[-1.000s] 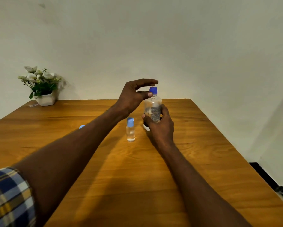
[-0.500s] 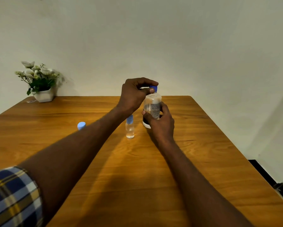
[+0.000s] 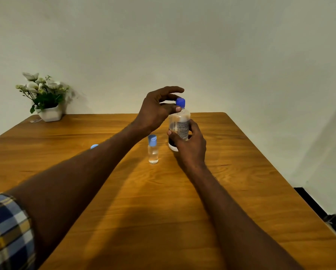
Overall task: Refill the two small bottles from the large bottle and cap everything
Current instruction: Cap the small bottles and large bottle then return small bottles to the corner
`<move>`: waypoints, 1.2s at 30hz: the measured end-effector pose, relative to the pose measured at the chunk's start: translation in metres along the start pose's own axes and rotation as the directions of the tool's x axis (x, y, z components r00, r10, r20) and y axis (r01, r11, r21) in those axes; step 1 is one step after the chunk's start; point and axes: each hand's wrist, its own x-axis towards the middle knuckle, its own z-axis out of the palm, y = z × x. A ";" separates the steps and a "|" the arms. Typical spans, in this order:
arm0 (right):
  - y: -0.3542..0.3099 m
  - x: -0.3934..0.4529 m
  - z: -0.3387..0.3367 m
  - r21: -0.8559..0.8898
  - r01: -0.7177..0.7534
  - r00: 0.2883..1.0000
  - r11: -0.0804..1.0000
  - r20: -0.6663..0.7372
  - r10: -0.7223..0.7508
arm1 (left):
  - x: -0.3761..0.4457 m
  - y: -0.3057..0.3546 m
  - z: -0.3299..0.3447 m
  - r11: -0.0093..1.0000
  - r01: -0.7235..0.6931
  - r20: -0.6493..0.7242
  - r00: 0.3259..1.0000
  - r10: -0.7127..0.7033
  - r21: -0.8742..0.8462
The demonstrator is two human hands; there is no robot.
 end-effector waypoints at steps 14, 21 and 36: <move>-0.040 0.001 -0.019 0.061 0.045 0.998 0.997 -0.039 -0.042 | -0.062 -0.007 -0.137 0.934 0.148 -0.287 0.957 -0.052 0.324; -0.110 0.004 0.001 0.089 0.129 0.989 0.988 0.059 -0.135 | -0.145 -0.052 -0.217 0.778 0.369 -0.344 0.915 -0.210 0.508; -0.139 0.027 0.225 0.050 0.083 0.849 0.995 0.519 -0.097 | -0.121 -0.148 -0.267 0.483 0.512 -0.197 0.803 -0.562 0.711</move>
